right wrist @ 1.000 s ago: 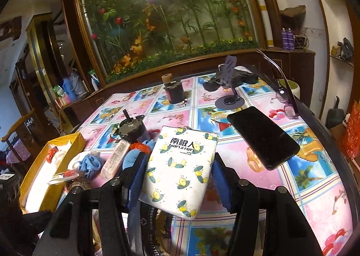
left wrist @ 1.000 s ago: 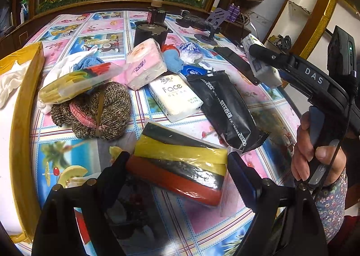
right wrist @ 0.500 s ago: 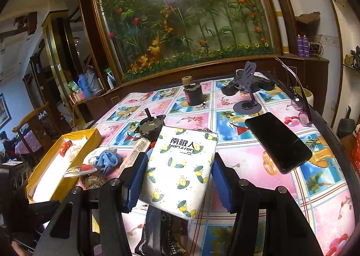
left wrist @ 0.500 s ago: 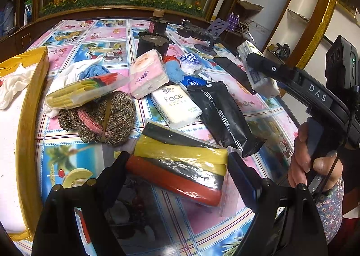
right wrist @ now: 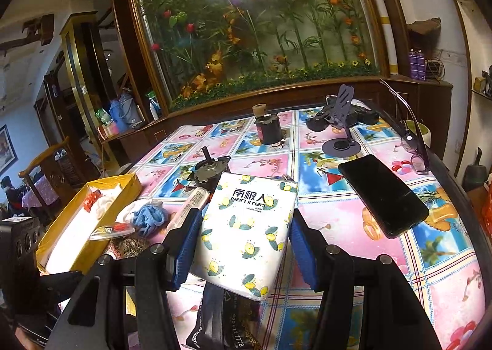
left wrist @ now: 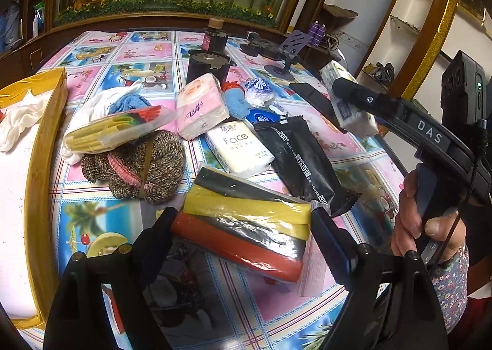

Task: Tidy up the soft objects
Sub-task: 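Lift the strips bag with the left tool while the right tool lifts the tissue pack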

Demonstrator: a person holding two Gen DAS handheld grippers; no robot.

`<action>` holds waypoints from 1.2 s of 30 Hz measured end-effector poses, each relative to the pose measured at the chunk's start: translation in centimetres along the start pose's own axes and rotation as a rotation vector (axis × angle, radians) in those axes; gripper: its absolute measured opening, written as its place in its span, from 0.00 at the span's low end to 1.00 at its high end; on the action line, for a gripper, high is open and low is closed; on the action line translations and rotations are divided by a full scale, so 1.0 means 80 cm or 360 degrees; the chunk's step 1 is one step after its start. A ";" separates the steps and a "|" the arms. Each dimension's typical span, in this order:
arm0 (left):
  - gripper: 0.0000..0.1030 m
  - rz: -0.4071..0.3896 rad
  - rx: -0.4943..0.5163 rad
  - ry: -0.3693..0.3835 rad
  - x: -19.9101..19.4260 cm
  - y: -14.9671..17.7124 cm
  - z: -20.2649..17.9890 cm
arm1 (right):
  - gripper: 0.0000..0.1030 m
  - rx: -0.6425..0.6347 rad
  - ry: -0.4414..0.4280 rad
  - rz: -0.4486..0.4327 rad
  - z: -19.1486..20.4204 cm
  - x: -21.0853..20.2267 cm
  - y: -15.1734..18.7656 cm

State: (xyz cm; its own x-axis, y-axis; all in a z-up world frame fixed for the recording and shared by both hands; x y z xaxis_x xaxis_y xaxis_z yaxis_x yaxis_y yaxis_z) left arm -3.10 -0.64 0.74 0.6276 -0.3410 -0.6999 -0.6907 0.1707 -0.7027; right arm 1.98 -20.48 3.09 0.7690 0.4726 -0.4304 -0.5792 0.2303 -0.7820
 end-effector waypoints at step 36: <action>0.84 -0.0137 -0.0105 -0.0047 -0.043 -0.002 0.031 | 0.59 0.0001 0.0014 0.0022 -0.001 0.004 0.002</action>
State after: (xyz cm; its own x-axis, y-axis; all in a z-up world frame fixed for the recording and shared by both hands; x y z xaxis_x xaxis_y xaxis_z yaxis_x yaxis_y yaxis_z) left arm -4.31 2.79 2.96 0.6956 -0.3240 -0.6413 -0.6552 0.0802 -0.7512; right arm 2.13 -20.37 2.80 0.7633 0.4683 -0.4450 -0.5899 0.2244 -0.7757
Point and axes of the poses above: each gripper's, at about its wrist camera, not at the fingertips, and x roughly the way its jaws point, z to its left, y to its underside, the point moved 4 cm from there along x, roughly the way its jaws point, and after that the axes turned 13 degrees about x, right-handed, at the moved point
